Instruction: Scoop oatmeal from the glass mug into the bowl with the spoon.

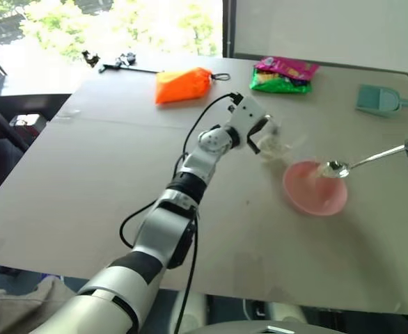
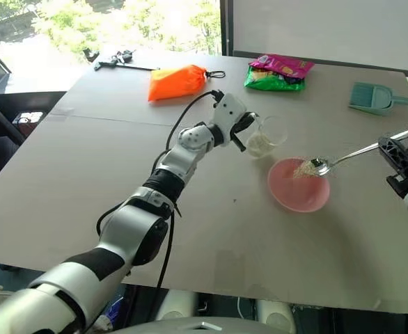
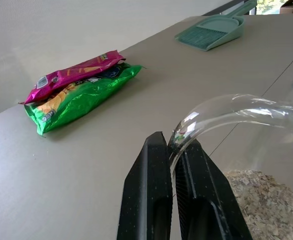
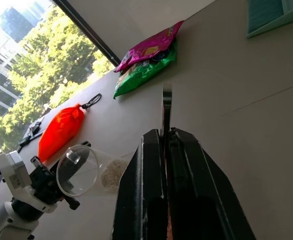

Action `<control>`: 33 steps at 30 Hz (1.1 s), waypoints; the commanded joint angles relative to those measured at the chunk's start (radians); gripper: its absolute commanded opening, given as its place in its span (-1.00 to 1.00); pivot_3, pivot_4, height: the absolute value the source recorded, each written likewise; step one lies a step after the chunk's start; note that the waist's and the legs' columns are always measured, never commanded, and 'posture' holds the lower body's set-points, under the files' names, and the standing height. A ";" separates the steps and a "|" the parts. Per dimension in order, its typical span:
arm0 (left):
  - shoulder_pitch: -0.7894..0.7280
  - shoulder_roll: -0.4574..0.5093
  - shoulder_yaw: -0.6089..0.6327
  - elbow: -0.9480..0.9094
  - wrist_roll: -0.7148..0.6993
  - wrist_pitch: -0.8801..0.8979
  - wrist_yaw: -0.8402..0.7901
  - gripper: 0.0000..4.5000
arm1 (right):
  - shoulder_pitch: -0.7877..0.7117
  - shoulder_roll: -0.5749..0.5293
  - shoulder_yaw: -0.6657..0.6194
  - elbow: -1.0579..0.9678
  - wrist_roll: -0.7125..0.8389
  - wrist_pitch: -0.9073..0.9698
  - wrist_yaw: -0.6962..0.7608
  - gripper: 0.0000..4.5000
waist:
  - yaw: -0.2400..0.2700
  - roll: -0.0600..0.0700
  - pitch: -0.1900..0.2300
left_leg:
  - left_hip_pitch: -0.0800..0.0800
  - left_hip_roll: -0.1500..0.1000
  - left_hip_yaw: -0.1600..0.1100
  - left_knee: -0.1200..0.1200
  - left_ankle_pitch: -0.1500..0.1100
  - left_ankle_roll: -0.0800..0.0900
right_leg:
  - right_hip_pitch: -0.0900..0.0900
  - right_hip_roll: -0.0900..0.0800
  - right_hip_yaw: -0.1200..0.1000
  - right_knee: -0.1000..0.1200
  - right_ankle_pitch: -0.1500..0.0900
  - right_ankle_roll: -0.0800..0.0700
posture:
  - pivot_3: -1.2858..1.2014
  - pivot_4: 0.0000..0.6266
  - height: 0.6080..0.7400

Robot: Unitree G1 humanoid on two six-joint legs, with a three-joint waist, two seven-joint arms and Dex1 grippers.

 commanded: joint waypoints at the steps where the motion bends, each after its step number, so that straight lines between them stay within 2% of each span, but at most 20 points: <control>1: -0.037 -0.005 0.019 -0.017 -0.009 -0.035 0.010 -0.99 | 0.027 -0.107 -0.008 -0.054 0.013 0.041 0.043 -1.00 | 0.000 0.000 0.000 | 0.000 0.000 0.000 0.000 0.000 0.000 | 0.000 0.000 0.000 0.000 0.000 0.000 | 0.03 -0.52 1.00; 3: -0.033 -0.005 0.019 -0.021 -0.010 -0.035 0.011 -0.99 | 0.035 -0.151 0.012 -0.071 -0.002 0.056 0.057 -1.00 | 0.000 0.000 0.000 | 0.000 0.000 0.000 0.000 0.000 0.000 | 0.000 0.000 0.000 0.000 0.000 0.000 | 0.03 -0.52 1.00; 10: -0.012 0.000 0.017 -0.052 -0.010 -0.033 0.015 -0.99 | 0.011 -0.340 0.097 -0.212 -0.386 0.154 0.229 -1.00 | 0.001 0.000 0.000 | -0.001 0.000 -0.001 0.000 0.000 0.000 | 0.000 0.000 0.000 -0.001 0.000 0.001 | 0.03 -0.52 1.00; 12: -0.002 0.004 0.014 -0.066 -0.008 -0.035 0.016 -0.99 | 0.016 -0.365 0.097 -0.238 -0.488 0.168 0.305 -1.00 | 0.003 0.000 0.000 | -0.001 -0.001 -0.001 0.001 0.000 0.000 | 0.000 0.000 0.000 -0.001 0.000 0.001 | 0.03 -0.52 1.00; 16: 0.013 0.012 0.011 -0.088 -0.004 -0.036 0.021 -0.99 | 0.011 -0.336 0.088 -0.248 -0.612 0.149 0.402 -1.00 | 0.002 0.000 0.000 | -0.001 -0.001 -0.001 0.001 0.000 0.000 | 0.000 0.000 0.000 -0.001 -0.001 0.001 | 0.03 -0.52 1.00; 20: 0.046 0.020 0.030 -0.141 -0.024 -0.007 0.027 -0.99 | -0.102 -0.227 0.069 -0.132 -0.359 0.031 0.315 -1.00 | 0.002 0.000 0.000 | -0.001 -0.001 -0.001 0.002 0.000 0.000 | 0.001 0.000 0.000 0.000 -0.001 0.001 | 0.03 -0.52 1.00; 24: 0.082 0.026 0.054 -0.199 -0.048 0.053 0.039 -0.99 | -0.273 -0.197 0.158 -0.061 -0.184 -0.058 0.214 -1.00 | -0.002 0.000 0.000 | 0.001 -0.001 -0.001 0.002 0.000 0.000 | 0.001 0.000 0.002 0.001 0.000 0.002 | 0.03 -0.52 1.00; 28: 0.120 0.031 0.061 -0.268 -0.060 0.103 0.039 -0.99 | -0.431 -0.165 0.273 -0.006 -0.130 -0.103 0.152 -1.00 | -0.001 0.000 0.000 | 0.001 -0.001 -0.001 0.002 0.000 0.000 | 0.001 0.001 0.002 0.001 0.000 0.002 | 0.03 -0.52 1.00; 33: 0.170 0.035 0.070 -0.390 -0.082 0.184 0.039 -0.99 | -0.592 -0.103 0.431 0.052 -0.202 -0.087 0.146 -1.00 | 0.001 0.000 0.000 | 0.000 -0.001 -0.001 0.002 0.000 0.000 | 0.001 0.000 0.002 0.001 0.000 0.002 | 0.03 -0.52 1.00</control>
